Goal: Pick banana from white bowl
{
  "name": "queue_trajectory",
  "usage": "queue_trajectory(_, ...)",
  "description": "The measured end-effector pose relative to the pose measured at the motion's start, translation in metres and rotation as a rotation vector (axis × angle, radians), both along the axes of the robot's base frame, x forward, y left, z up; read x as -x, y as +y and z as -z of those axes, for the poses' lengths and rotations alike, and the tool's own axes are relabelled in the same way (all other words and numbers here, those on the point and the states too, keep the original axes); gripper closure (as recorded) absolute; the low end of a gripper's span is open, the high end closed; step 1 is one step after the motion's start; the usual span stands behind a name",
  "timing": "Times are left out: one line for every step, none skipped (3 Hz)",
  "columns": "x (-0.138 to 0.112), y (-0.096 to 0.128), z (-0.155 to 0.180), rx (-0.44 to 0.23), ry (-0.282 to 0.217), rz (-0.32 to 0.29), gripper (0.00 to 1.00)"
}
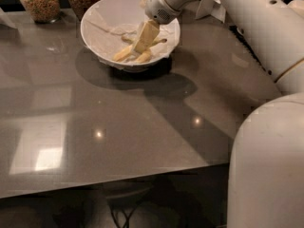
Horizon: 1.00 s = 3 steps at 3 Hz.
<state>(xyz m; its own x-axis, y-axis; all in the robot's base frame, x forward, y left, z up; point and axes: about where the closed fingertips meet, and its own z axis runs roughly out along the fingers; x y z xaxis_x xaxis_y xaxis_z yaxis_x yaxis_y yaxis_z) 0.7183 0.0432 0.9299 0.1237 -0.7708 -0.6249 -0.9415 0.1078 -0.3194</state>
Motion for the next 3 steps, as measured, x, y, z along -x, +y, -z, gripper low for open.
queue_trajectory(0.000, 0.000, 0.000, 0.000, 0.000, 0.000, 0.00)
queue_trajectory(-0.013, -0.002, 0.016, 0.042, 0.022, -0.009, 0.00)
queue_trajectory(-0.025, -0.015, 0.033, 0.078, 0.060, 0.013, 0.08)
